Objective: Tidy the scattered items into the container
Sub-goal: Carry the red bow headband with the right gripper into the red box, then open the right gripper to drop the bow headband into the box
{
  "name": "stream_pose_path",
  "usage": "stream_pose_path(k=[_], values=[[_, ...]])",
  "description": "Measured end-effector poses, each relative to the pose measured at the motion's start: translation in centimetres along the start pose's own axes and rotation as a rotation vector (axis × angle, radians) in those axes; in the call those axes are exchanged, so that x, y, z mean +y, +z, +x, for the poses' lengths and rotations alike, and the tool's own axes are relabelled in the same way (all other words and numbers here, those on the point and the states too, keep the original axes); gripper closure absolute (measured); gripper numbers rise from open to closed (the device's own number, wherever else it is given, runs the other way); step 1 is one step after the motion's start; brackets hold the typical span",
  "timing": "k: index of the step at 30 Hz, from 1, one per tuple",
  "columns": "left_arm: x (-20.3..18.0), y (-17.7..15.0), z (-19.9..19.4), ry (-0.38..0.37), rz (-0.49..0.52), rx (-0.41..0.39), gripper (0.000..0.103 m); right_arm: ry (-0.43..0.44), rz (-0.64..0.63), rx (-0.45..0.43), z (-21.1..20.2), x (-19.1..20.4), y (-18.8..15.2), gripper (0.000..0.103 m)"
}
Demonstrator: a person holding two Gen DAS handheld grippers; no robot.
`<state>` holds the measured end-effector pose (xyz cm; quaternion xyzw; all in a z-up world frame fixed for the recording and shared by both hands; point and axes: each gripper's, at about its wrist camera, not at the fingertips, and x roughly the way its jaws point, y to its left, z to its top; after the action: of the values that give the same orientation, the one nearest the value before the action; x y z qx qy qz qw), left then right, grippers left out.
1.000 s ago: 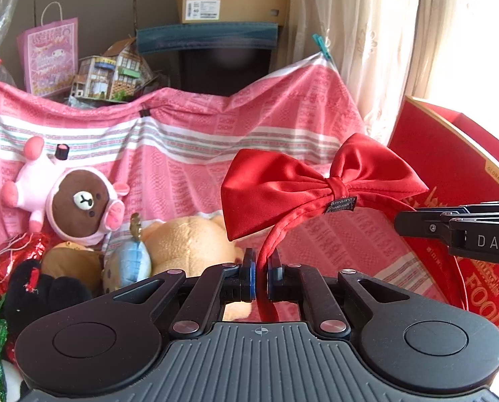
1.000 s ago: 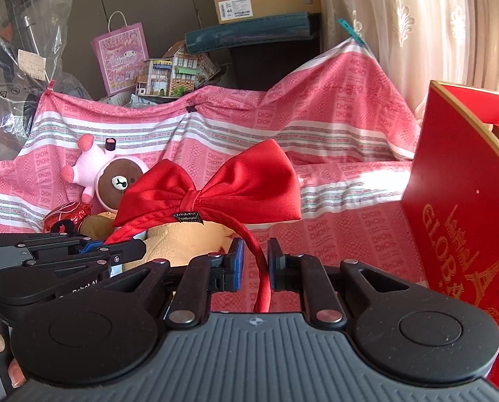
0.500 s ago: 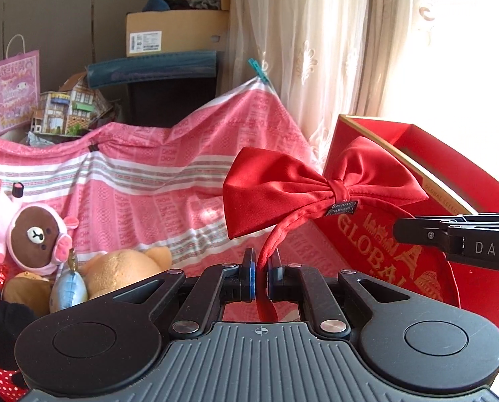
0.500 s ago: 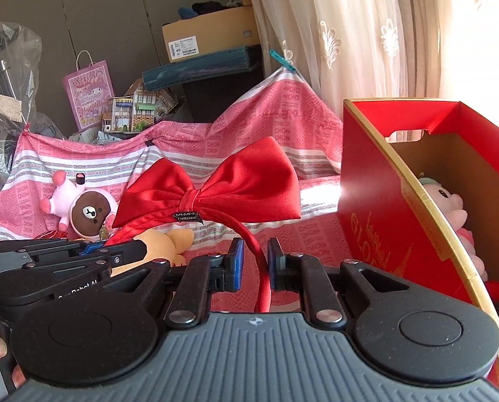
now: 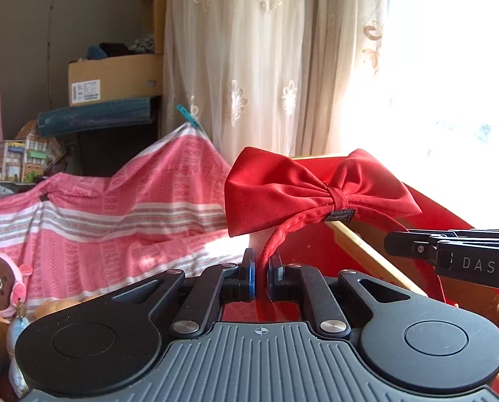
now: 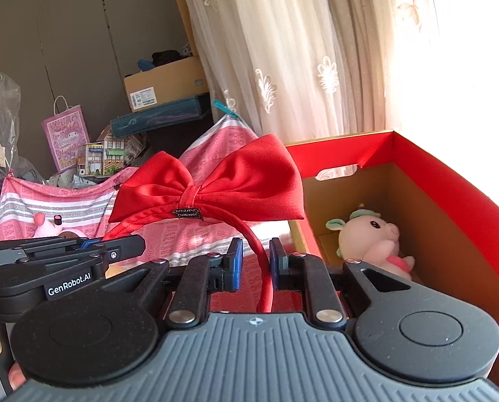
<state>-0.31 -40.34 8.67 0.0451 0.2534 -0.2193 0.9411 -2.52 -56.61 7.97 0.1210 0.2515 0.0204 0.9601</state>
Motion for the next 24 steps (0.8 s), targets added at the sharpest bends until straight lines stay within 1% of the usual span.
stream_pose_path(k=[6,10,14,19,24], values=[[-5.8,0.8,2.1,-0.076,0.031,-0.012,0.098,-0.072,0.019,-0.017,-1.9,-5.3,-0.1,0.082],[-9.3,1.1,3.6,-0.144,0.058,0.010,0.098,-0.135,0.047,-0.031,-3.7,-8.8,-0.3,0.081],[-12.4,1.3,5.2,-0.196,0.098,0.044,0.098,-0.189,0.076,-0.032,-4.8,-12.1,-0.6,0.081],[-15.1,1.3,6.8,-0.216,0.147,0.068,0.098,-0.221,0.111,-0.005,-4.7,-14.7,-1.3,0.081],[-15.9,1.1,8.0,-0.216,0.156,0.096,0.098,-0.223,0.124,0.011,-4.1,-16.0,-1.4,0.081]])
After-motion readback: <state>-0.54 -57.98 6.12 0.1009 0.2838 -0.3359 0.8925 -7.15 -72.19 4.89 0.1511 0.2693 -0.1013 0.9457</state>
